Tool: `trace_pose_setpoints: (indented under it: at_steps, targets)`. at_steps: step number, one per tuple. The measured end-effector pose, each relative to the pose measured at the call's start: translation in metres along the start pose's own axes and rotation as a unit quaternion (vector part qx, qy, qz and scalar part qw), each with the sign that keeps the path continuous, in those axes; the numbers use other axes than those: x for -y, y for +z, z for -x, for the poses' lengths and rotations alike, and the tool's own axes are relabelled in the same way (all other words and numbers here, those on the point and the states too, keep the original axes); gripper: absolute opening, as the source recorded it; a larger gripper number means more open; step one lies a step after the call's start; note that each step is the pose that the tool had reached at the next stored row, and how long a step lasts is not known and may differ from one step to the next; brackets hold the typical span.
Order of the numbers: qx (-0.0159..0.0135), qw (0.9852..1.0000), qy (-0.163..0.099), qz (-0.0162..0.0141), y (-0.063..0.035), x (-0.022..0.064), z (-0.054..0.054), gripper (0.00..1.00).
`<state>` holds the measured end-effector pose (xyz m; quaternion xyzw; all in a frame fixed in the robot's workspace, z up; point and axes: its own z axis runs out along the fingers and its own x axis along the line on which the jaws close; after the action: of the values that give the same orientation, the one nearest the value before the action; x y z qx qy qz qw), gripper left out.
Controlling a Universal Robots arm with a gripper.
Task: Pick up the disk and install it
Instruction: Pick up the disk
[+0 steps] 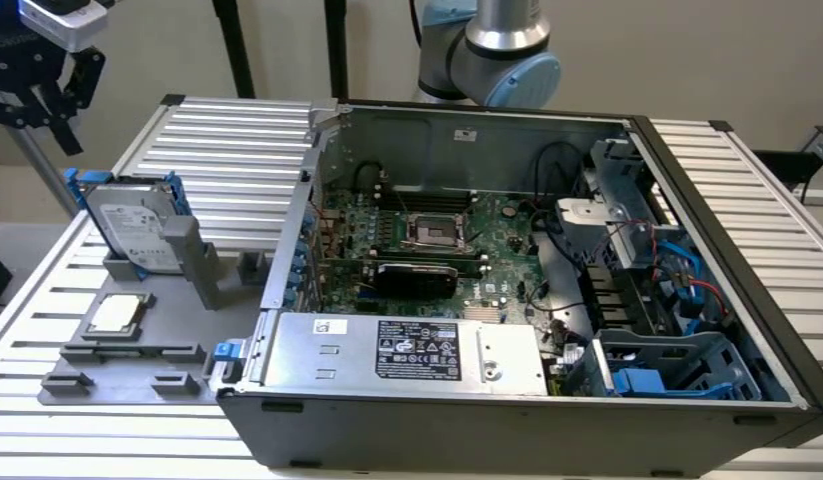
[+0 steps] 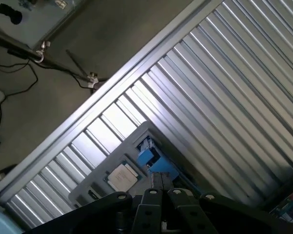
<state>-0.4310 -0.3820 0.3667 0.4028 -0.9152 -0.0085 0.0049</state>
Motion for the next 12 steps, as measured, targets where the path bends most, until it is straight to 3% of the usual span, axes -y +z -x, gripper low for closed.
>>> trace_pose_setpoints:
  at_steps: [3, 6, 10, 12]
  targets:
    - [-0.001, 0.9997, -0.023, -0.0051, 0.0007, 0.0, 0.0, 0.11]
    - [0.0011, 0.9988, -0.047, -0.0114, 0.0015, 0.0, 0.0, 0.11]
    - [0.005, 0.9966, -0.08, -0.0197, 0.003, 0.0001, 0.0, 0.11]
    - [0.0055, 0.9949, -0.099, -0.0208, 0.0043, 0.0002, 0.0, 0.11]
